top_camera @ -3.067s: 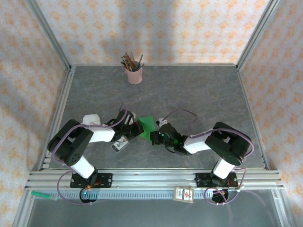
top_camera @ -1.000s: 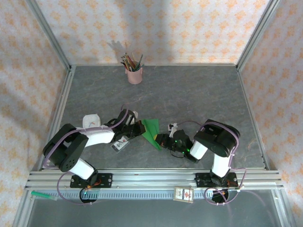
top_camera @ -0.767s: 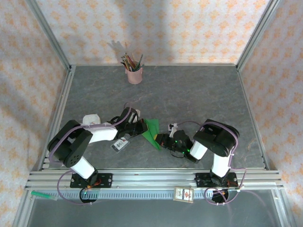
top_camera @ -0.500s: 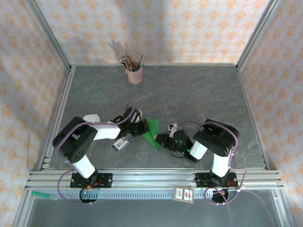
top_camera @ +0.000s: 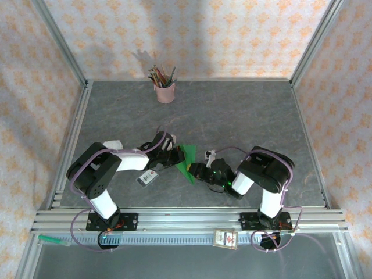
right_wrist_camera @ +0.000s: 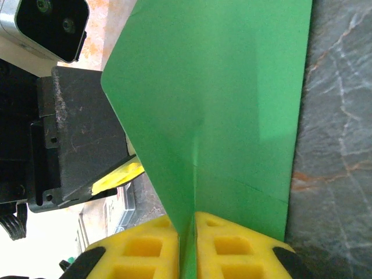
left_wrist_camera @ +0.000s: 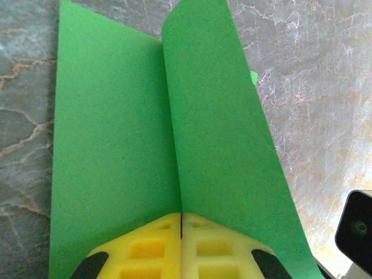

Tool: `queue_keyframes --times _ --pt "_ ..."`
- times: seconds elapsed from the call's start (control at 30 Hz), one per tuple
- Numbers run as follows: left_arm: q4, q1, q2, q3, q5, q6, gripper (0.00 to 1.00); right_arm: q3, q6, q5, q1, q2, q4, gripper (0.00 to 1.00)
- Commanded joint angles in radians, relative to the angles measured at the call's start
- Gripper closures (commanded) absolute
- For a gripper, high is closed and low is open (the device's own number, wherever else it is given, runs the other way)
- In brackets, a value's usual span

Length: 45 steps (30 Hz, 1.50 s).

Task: Fold a paper plane with a square sheet of paper (pick it up from the middle)

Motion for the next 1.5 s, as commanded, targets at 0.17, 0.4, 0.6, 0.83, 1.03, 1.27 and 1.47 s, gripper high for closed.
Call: queue_keyframes --times 0.17,0.4,0.6,0.83,1.03,1.27,1.47 --pt "0.008 -0.021 0.004 0.033 0.011 0.014 0.97 0.021 -0.058 0.047 -0.005 -0.021 -0.127 0.88" --pt "-0.009 -0.029 -0.008 0.039 0.007 0.020 0.97 0.025 -0.073 0.049 -0.005 -0.031 -0.150 0.91" --pt "-0.067 -0.029 -0.028 0.036 -0.046 0.035 0.97 0.029 -0.080 0.047 -0.006 -0.038 -0.163 0.94" --pt "-0.072 -0.029 -0.080 -0.005 -0.045 0.043 0.96 0.034 -0.096 0.045 -0.011 -0.056 -0.188 0.95" --pt "-0.032 -0.032 -0.072 -0.011 0.003 0.026 0.96 0.038 -0.096 0.033 -0.011 -0.046 -0.180 0.95" --pt "-0.006 -0.043 -0.024 0.016 0.020 0.020 0.96 0.042 -0.103 0.030 -0.013 -0.055 -0.189 0.94" --pt "0.012 -0.052 0.007 0.023 0.024 0.010 0.96 0.044 -0.108 0.019 -0.013 -0.055 -0.184 0.93"
